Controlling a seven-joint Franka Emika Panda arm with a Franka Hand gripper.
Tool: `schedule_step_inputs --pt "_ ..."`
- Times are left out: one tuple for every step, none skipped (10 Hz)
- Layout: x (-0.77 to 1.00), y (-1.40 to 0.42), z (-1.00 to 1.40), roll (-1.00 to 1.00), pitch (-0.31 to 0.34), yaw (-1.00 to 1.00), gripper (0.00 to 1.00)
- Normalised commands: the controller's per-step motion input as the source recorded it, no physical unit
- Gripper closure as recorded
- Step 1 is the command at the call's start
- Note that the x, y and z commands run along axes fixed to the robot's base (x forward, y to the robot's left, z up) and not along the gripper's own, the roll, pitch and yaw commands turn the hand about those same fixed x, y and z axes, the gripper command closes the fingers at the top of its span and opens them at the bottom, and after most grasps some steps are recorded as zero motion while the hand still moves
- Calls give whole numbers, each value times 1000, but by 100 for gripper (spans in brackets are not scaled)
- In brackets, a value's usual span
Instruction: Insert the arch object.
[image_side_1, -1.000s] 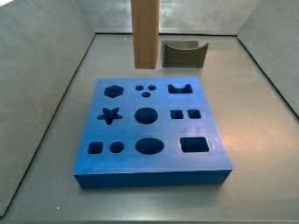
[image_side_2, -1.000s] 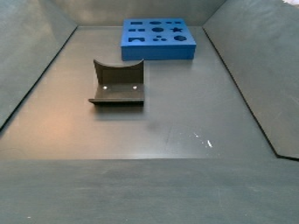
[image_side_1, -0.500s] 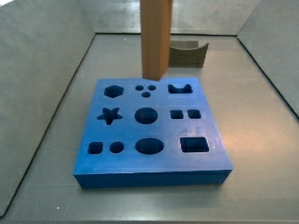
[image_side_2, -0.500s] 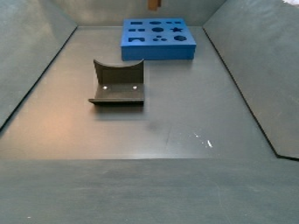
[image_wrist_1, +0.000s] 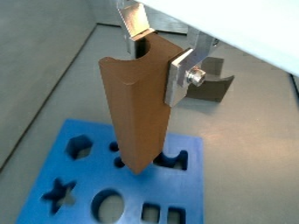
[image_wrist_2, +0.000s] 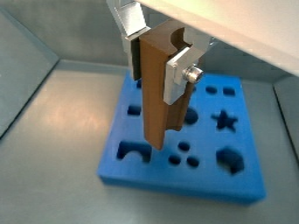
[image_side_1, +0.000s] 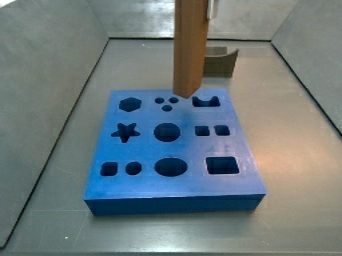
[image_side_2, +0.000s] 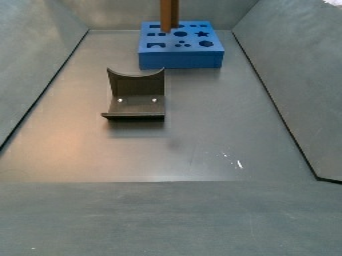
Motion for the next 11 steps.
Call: schedule_step_inputs --pt "537 334 -254 153 51 -517 100" --pt "277 200 -63 107 7 -729 100" --pt "66 29 0 147 0 -866 100" --pt "23 0 0 143 0 -891 100" --pt "9 0 0 144 0 -906 100" --pt "66 0 0 174 0 -903 100" --pt "3 0 -9 183 0 -914 100" --pt "0 0 0 169 0 -957 100" --pt "0 0 0 149 0 -1000 100" --pt "0 0 0 147 0 -1000 100" --pt "0 0 0 147 0 -1000 100"
